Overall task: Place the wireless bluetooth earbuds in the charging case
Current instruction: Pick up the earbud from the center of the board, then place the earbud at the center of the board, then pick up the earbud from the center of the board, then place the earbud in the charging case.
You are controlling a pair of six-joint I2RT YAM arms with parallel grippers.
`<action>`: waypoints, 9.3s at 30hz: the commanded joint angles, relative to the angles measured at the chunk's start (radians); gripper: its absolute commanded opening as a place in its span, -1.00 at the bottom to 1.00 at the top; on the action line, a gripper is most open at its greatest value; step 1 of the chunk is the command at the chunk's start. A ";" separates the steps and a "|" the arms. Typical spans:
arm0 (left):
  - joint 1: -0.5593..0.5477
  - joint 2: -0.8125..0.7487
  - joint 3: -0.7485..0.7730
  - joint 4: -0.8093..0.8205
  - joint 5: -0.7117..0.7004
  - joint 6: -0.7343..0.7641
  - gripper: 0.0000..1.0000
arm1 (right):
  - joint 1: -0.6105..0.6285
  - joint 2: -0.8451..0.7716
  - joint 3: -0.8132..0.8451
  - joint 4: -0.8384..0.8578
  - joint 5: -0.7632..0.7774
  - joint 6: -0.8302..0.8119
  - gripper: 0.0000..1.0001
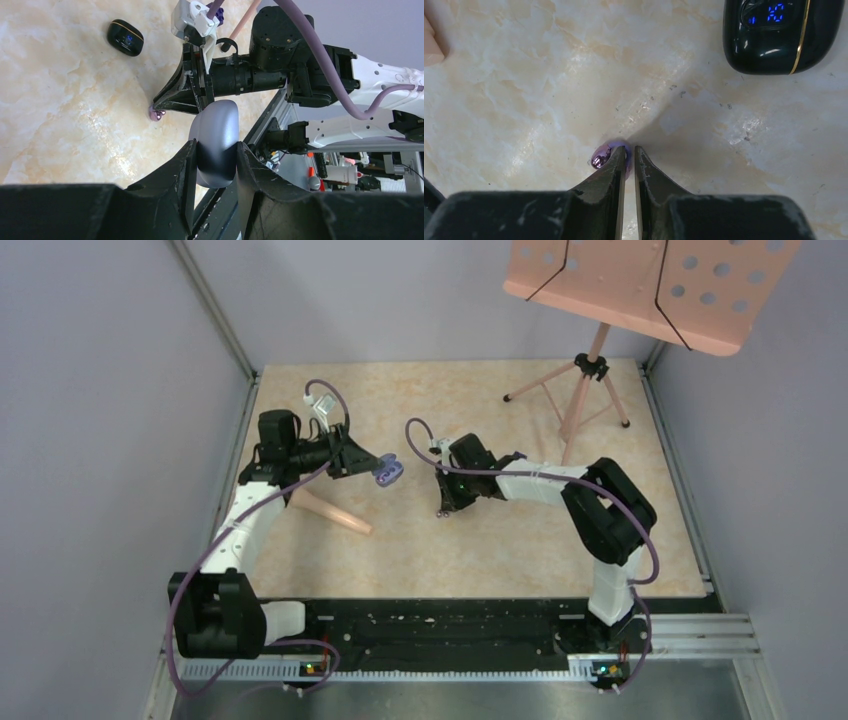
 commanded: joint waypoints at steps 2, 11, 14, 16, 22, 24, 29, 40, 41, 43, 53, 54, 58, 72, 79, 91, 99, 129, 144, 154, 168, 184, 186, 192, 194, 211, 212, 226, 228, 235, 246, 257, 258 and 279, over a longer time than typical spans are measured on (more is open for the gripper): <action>0.004 -0.003 -0.013 0.053 0.012 -0.006 -1.00 | 0.032 -0.048 -0.027 0.071 0.020 -0.038 -0.70; 0.005 0.009 -0.009 0.066 0.018 -0.015 -1.00 | 0.060 -0.037 -0.037 0.039 0.113 -0.059 -0.62; 0.005 0.010 -0.009 0.067 0.018 -0.015 -1.00 | 0.061 -0.036 -0.037 0.023 0.118 -0.100 -0.65; 0.005 0.012 -0.007 0.066 0.018 -0.013 -1.00 | 0.056 -0.037 -0.039 0.013 0.089 -0.137 -0.70; 0.005 0.020 -0.001 0.064 0.018 -0.013 -1.00 | 0.041 -0.025 -0.049 -0.007 0.030 -0.235 -0.99; 0.005 0.021 0.002 0.059 0.018 -0.008 -1.00 | 0.023 -0.035 -0.052 0.012 0.029 -0.209 -1.00; 0.003 0.042 0.017 0.037 0.007 0.007 -1.00 | -0.022 -0.173 0.005 0.052 0.000 -0.135 -1.00; -0.074 0.176 0.149 -0.035 0.015 0.056 -1.00 | 0.040 -0.556 -0.109 0.492 0.162 -0.321 -1.00; -0.082 0.185 0.162 -0.031 0.025 0.054 -1.00 | 0.050 -0.572 -0.119 0.523 0.172 -0.343 -1.00; -0.096 0.200 0.184 -0.025 0.044 0.051 -1.00 | 0.063 -0.586 -0.121 0.547 0.168 -0.364 -1.00; -0.104 0.180 0.203 -0.078 0.014 0.101 -1.00 | 0.066 -0.607 -0.137 0.384 0.123 -0.381 -1.00; -0.103 0.174 0.204 -0.102 -0.001 0.124 -1.00 | 0.035 -0.624 -0.166 0.356 0.048 -0.394 -1.00; -0.086 0.137 0.171 -0.119 -0.011 0.143 -1.00 | -0.069 -0.671 -0.270 0.177 -0.356 -0.585 -1.00; -0.022 0.082 0.126 -0.126 -0.025 0.153 -1.00 | -0.062 -0.301 -0.050 -0.761 -0.547 -1.847 -1.00; -0.004 0.049 0.102 -0.123 -0.035 0.145 -1.00 | -0.058 -0.318 -0.008 -0.494 -0.517 -1.274 -1.00; -0.001 0.076 0.097 -0.068 -0.042 0.110 -1.00 | -0.076 -0.573 -0.282 -0.354 -0.269 -1.297 -0.63; 0.002 0.065 0.092 -0.074 -0.033 0.115 -1.00 | -0.125 -0.391 -0.228 -0.406 -0.239 -1.456 -0.39; 0.004 0.035 0.050 -0.045 -0.013 0.084 -1.00 | -0.171 -0.210 -0.127 -0.542 -0.205 -1.468 -0.27; 0.005 0.032 0.035 -0.020 -0.014 0.071 -1.00 | -0.040 -0.188 -0.088 -0.544 -0.273 -1.313 -0.25; 0.005 0.041 0.039 -0.020 -0.007 0.068 -1.00 | -0.051 -0.196 0.125 -0.749 -0.295 -1.382 -0.37; 0.039 0.030 0.049 -0.045 -0.016 0.097 -1.00 | -0.051 0.047 0.339 -0.906 -0.198 -1.668 -0.40; 0.064 0.018 0.040 -0.051 -0.020 0.099 -1.00 | -0.041 0.075 0.293 -0.920 -0.164 -1.721 -0.43; 0.064 0.019 0.043 -0.051 -0.021 0.099 -1.00 | -0.040 0.074 0.284 -0.921 -0.163 -1.717 -0.43; 0.066 0.022 0.043 -0.050 -0.020 0.098 -1.00 | -0.035 0.075 0.261 -0.910 -0.152 -1.710 -0.48; 0.066 0.024 0.043 -0.051 -0.021 0.097 -1.00 | -0.034 0.066 0.244 -0.891 -0.146 -1.706 -0.49; 0.065 0.038 0.047 -0.038 -0.019 0.082 -1.00 | -0.033 0.001 0.157 -0.782 -0.176 -1.620 -1.00; 0.066 0.039 0.048 -0.039 -0.019 0.081 -1.00 | -0.036 -0.003 0.177 -0.775 -0.203 -1.575 -1.00; 0.002 0.148 0.145 -0.014 -0.051 0.045 -1.00 | -0.117 -0.479 -0.042 0.244 -0.198 -0.215 -1.00; -0.030 0.169 0.173 0.008 -0.066 0.000 -1.00 | -0.090 -0.520 -0.075 0.386 -0.063 -0.123 -1.00; -0.087 0.242 0.284 0.080 -0.041 -0.128 -1.00 | -0.049 -0.443 0.046 0.454 0.084 0.059 -1.00; -0.084 0.258 0.269 0.215 0.031 -0.305 -1.00 | 0.008 -0.398 0.012 0.583 0.109 0.065 -1.00; -0.060 0.282 0.270 0.341 0.131 -0.458 -1.00 | 0.086 -0.400 -0.058 0.771 0.135 -0.101 -1.00; -0.059 0.281 0.268 0.342 0.137 -0.463 -1.00 | 0.089 -0.403 -0.067 0.786 0.134 -0.110 -1.00; -0.057 0.250 0.245 0.378 0.185 -0.494 -1.00 | 0.103 -0.371 -0.075 0.791 0.149 -0.145 -1.00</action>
